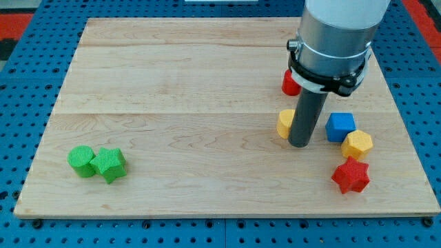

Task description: Move the yellow heart to the center of the board

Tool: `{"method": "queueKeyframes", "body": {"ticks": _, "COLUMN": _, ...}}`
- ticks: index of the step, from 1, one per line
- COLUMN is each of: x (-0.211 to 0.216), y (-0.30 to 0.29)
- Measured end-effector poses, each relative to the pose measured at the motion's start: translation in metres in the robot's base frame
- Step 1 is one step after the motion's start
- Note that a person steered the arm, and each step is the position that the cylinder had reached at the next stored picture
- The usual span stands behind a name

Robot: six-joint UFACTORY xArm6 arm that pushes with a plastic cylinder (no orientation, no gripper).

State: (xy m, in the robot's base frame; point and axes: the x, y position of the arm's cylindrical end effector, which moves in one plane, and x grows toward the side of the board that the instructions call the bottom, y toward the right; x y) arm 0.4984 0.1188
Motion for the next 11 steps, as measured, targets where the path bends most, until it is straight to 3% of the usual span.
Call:
{"method": "queueKeyframes", "body": {"ticks": 4, "x": -0.003, "y": 0.016}}
{"method": "queueKeyframes", "body": {"ticks": 6, "x": -0.031, "y": 0.016}}
{"method": "queueKeyframes", "body": {"ticks": 8, "x": -0.034, "y": 0.016}}
{"method": "queueKeyframes", "body": {"ticks": 11, "x": -0.069, "y": -0.077}}
